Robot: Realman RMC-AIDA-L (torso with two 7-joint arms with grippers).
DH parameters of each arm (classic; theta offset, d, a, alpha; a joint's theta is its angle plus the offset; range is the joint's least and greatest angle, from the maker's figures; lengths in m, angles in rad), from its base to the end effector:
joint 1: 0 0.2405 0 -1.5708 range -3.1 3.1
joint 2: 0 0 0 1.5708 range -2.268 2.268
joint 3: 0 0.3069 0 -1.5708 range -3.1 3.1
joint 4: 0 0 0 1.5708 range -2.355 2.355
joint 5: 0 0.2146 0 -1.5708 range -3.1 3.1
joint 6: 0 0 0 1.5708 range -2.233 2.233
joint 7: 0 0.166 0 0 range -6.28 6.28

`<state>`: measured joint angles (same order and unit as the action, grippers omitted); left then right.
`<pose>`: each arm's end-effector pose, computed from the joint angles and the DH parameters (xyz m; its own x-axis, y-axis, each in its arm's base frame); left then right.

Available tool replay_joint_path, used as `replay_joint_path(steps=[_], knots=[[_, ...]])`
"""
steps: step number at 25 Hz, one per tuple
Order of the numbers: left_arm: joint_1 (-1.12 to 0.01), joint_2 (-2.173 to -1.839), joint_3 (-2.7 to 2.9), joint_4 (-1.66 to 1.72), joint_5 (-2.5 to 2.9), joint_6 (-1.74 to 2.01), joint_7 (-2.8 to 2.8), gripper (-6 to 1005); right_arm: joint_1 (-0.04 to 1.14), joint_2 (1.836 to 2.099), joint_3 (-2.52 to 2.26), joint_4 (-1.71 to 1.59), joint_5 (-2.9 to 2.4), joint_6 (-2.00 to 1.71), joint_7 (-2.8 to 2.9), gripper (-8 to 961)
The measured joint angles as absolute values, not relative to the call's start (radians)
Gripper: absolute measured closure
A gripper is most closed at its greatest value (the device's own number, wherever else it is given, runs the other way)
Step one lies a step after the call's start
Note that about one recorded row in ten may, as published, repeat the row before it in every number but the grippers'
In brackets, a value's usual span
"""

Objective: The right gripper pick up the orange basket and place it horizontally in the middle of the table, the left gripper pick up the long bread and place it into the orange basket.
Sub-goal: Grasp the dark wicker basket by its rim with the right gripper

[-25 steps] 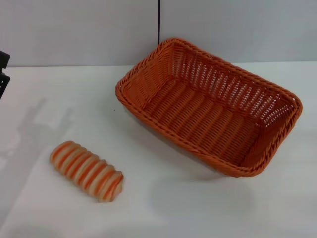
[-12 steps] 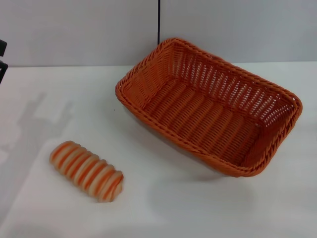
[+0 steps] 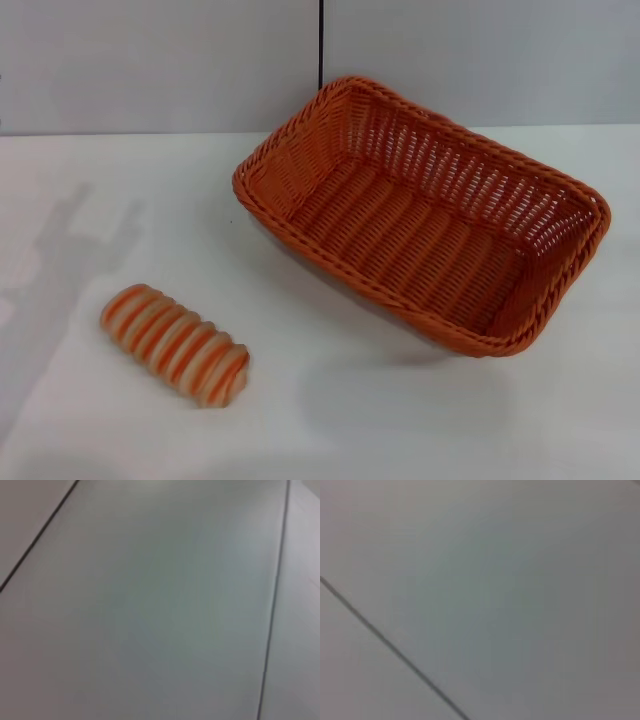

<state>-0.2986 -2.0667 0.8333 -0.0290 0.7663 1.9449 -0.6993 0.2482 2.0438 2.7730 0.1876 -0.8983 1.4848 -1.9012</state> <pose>-0.3422 0.2634 0.0131 0.2177 -0.3242 0.9206 0.7881 -0.4980 -0.3618 0.4386 0.2891 0.0850 -0.0456 0.2804 -0.9588 -0.9908 -0.1350 0.0076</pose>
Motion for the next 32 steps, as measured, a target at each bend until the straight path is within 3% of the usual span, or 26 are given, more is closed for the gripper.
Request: replay_joint_path(steps=[3, 12, 13, 20, 25, 27, 28, 29, 32], knots=[[-0.292, -2.066, 0.821, -0.029, 0.765, 1.935, -0.720, 199, 0.231, 2.015, 2.752, 0.299, -0.983, 1.519, -1.778, 413], [-0.296, -2.066, 0.830, -0.027, 0.772, 1.921, -0.711, 199, 0.203, 1.991, 2.751, 0.566, -1.124, 1.624, -1.592, 412], [-0.296, -2.066, 0.830, -0.027, 0.772, 1.917, -0.710, 199, 0.207, 1.972, 2.752, 0.647, -1.165, 1.639, -1.497, 412], [-0.290, -2.066, 0.840, -0.027, 0.773, 1.906, -0.710, 199, 0.231, 1.920, 2.740, 0.819, -1.232, 1.715, -1.334, 415], [-0.288, -2.065, 0.871, -0.025, 0.773, 1.899, -0.709, 200, 0.289, 1.868, 2.727, 0.931, -1.328, 1.781, -1.203, 417], [-0.288, -2.065, 0.881, -0.024, 0.773, 1.899, -0.709, 200, 0.328, 1.834, 2.703, 0.959, -1.391, 1.800, -1.139, 416], [-0.288, -2.065, 0.889, -0.023, 0.773, 1.900, -0.709, 200, 0.368, 1.801, 2.683, 0.974, -1.462, 1.804, -1.076, 416], [-0.288, -2.065, 0.889, -0.023, 0.773, 1.900, -0.709, 200, 0.368, 1.801, 2.683, 0.974, -1.462, 1.804, -1.076, 416], [-0.286, -2.065, 0.895, -0.023, 0.773, 1.901, -0.709, 200, 0.452, 1.760, 2.663, 0.984, -1.617, 1.806, -0.986, 416]])
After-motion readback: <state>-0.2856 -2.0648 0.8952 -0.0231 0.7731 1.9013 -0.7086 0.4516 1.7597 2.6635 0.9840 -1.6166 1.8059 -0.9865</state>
